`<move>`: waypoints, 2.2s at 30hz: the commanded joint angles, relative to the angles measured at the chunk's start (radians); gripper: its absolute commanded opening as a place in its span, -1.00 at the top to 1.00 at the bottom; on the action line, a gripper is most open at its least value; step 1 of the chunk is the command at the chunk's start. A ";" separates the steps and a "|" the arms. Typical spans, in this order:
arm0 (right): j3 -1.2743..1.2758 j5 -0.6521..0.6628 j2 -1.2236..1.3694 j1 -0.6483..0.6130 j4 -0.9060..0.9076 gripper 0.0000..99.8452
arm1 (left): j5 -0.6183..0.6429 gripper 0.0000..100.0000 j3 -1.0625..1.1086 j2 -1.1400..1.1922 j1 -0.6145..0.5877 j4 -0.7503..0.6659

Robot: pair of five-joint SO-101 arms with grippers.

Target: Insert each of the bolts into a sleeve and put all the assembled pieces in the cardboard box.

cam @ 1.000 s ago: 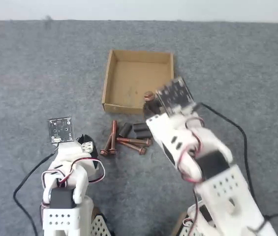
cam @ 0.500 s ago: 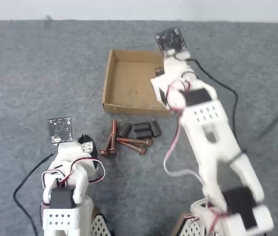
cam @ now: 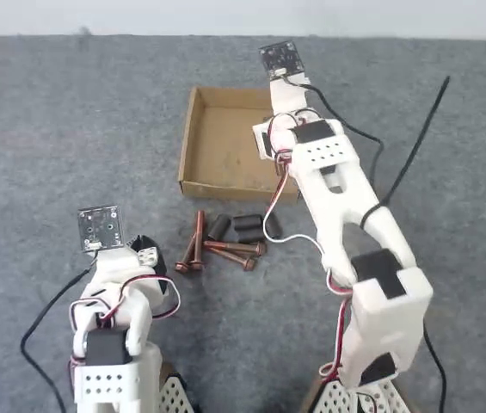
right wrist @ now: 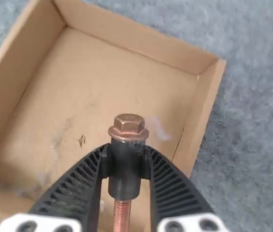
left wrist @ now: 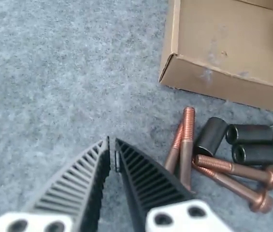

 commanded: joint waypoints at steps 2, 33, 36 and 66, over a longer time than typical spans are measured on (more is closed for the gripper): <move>-0.091 -0.029 0.005 0.019 -0.002 0.96 | -0.009 0.98 -0.012 -0.020 -0.006 -0.018; -0.078 -0.038 -0.323 0.010 0.638 0.99 | -0.009 0.98 -0.012 -0.017 -0.008 -0.034; -0.028 -0.034 -0.371 0.018 0.694 0.99 | -0.009 0.98 -0.012 -0.017 -0.008 -0.032; 0.664 -0.029 -0.542 -0.124 0.173 0.79 | -0.009 0.98 -0.012 -0.017 -0.006 -0.032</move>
